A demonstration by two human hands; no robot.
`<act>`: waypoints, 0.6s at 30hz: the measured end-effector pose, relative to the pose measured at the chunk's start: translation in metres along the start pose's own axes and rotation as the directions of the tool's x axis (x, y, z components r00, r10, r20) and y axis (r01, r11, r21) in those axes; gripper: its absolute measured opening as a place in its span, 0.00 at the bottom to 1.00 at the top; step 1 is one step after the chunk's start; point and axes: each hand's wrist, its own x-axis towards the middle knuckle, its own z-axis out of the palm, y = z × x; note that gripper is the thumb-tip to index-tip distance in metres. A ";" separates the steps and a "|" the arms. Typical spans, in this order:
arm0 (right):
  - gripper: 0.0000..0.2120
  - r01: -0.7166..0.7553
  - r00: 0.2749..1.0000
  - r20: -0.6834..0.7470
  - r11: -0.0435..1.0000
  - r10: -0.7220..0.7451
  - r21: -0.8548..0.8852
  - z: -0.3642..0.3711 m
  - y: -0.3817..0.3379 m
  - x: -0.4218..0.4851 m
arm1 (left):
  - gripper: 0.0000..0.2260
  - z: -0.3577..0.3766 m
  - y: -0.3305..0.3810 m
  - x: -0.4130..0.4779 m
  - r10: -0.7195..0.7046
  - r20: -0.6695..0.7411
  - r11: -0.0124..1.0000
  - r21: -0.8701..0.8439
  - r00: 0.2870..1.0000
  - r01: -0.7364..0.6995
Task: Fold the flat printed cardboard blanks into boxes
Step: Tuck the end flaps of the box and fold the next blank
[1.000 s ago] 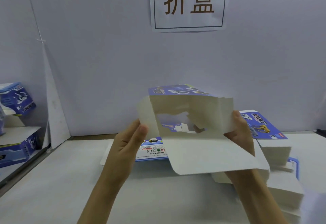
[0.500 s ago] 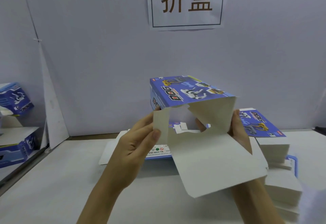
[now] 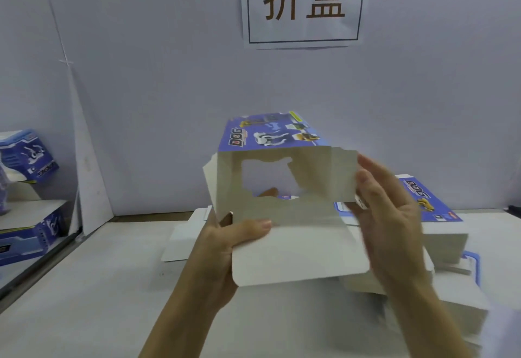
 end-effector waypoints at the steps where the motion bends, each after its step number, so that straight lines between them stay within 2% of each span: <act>1: 0.11 0.122 0.992 -0.001 0.986 -0.123 -0.115 -0.005 -0.007 0.003 | 0.29 -0.005 0.000 0.002 0.022 -0.039 1.000 0.017 0.999 -0.022; 3: 0.10 0.351 0.934 0.072 0.856 -0.351 -0.381 -0.017 -0.023 0.006 | 0.33 -0.011 0.000 0.005 0.069 -0.083 0.997 0.051 0.994 -0.065; 5: 0.07 0.497 0.867 0.270 0.755 -0.418 -0.428 -0.020 -0.033 0.002 | 0.35 -0.013 0.000 0.007 0.103 -0.098 0.993 0.062 0.990 -0.097; 7: 0.03 0.585 0.777 0.533 0.697 -0.336 -0.415 -0.011 -0.036 -0.005 | 0.38 -0.012 0.000 0.006 0.123 -0.096 0.991 0.068 0.988 -0.117; 9: 0.07 0.601 0.694 0.708 0.649 -0.134 -0.467 -0.001 -0.032 -0.010 | 0.38 -0.012 -0.002 0.006 0.121 -0.090 0.991 0.065 0.989 -0.115; 11: 0.13 0.581 0.652 0.756 0.607 0.051 -0.542 0.005 -0.023 -0.012 | 0.35 -0.010 -0.001 0.005 0.107 -0.073 0.992 0.074 0.992 -0.101; 12: 0.13 0.576 0.646 0.758 0.599 0.083 -0.556 0.006 -0.019 -0.012 | 0.34 -0.010 -0.001 0.005 0.108 -0.070 0.991 0.082 0.992 -0.102; 15: 0.13 0.543 0.674 0.735 0.629 0.070 -0.557 0.007 -0.015 -0.011 | 0.35 -0.011 -0.002 0.006 0.119 -0.069 0.991 0.072 0.990 -0.114; 18: 0.13 0.539 0.683 0.729 0.649 0.036 -0.537 0.006 -0.013 -0.010 | 0.41 -0.009 -0.003 0.007 0.112 -0.072 0.993 0.054 0.991 -0.108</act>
